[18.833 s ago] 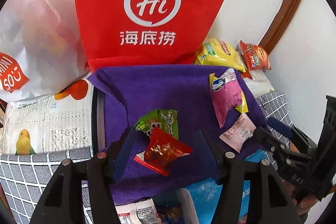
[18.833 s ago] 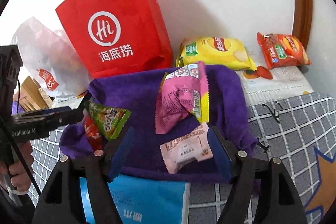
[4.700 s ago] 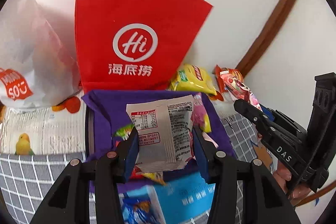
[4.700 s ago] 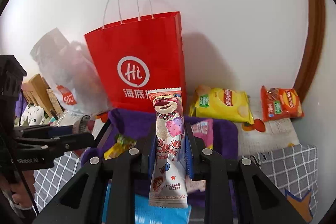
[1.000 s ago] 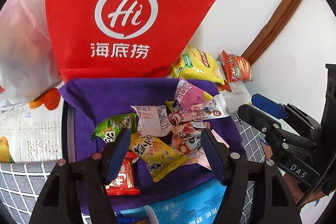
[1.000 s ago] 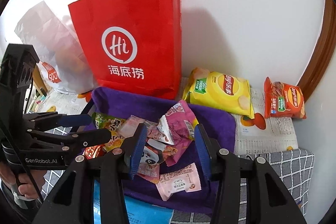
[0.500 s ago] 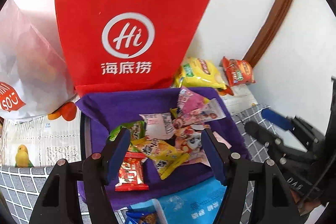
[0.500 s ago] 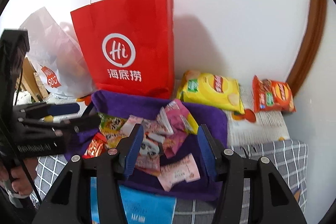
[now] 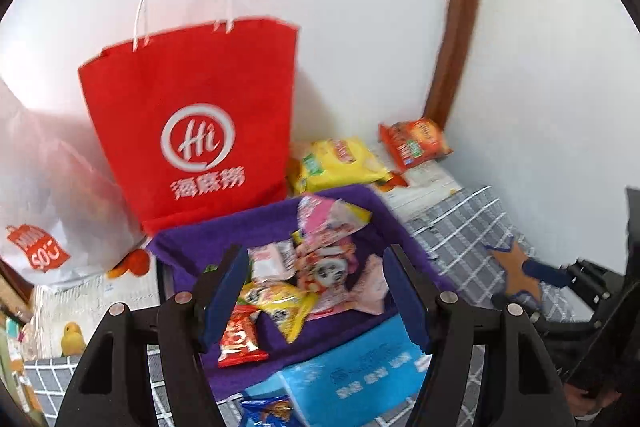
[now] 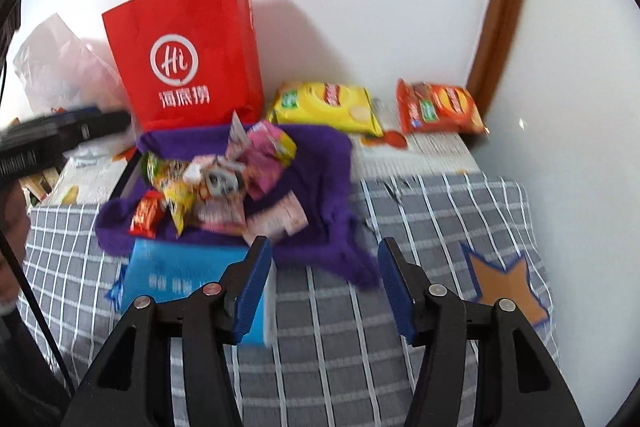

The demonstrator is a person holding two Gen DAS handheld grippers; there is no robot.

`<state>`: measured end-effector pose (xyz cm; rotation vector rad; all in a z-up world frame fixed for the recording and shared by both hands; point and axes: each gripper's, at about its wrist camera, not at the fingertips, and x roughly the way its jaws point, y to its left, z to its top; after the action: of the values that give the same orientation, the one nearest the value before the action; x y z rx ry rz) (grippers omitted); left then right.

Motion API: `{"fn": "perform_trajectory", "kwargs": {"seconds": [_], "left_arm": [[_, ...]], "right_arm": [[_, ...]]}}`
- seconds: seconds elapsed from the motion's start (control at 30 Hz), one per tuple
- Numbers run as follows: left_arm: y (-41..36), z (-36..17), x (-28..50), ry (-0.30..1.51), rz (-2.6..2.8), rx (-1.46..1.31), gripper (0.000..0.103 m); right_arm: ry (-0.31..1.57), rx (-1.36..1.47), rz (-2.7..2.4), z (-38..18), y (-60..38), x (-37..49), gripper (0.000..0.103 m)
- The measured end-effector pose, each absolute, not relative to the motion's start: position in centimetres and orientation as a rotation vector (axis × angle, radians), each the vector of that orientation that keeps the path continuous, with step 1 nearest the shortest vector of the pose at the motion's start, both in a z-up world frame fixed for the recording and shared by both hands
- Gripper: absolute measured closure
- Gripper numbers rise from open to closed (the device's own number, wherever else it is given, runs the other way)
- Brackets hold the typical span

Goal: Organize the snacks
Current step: 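Withdraw both open tools from the towel back toward the remaining snacks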

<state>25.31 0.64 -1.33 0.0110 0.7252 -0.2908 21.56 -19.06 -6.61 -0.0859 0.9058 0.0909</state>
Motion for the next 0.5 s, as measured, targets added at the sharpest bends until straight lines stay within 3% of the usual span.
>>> {"fn": "perform_trajectory", "kwargs": {"seconds": [0.13, 0.5], "left_arm": [[0.1, -0.7, 23.3, 0.695, -0.318, -0.010, 0.035], [0.4, -1.6, 17.6, 0.712, -0.318, -0.038, 0.035]], "right_arm": [[0.845, -0.120, 0.090, -6.0, -19.7, 18.1, 0.032], [0.775, 0.004, 0.197, -6.4, -19.8, 13.7, 0.031]]}}
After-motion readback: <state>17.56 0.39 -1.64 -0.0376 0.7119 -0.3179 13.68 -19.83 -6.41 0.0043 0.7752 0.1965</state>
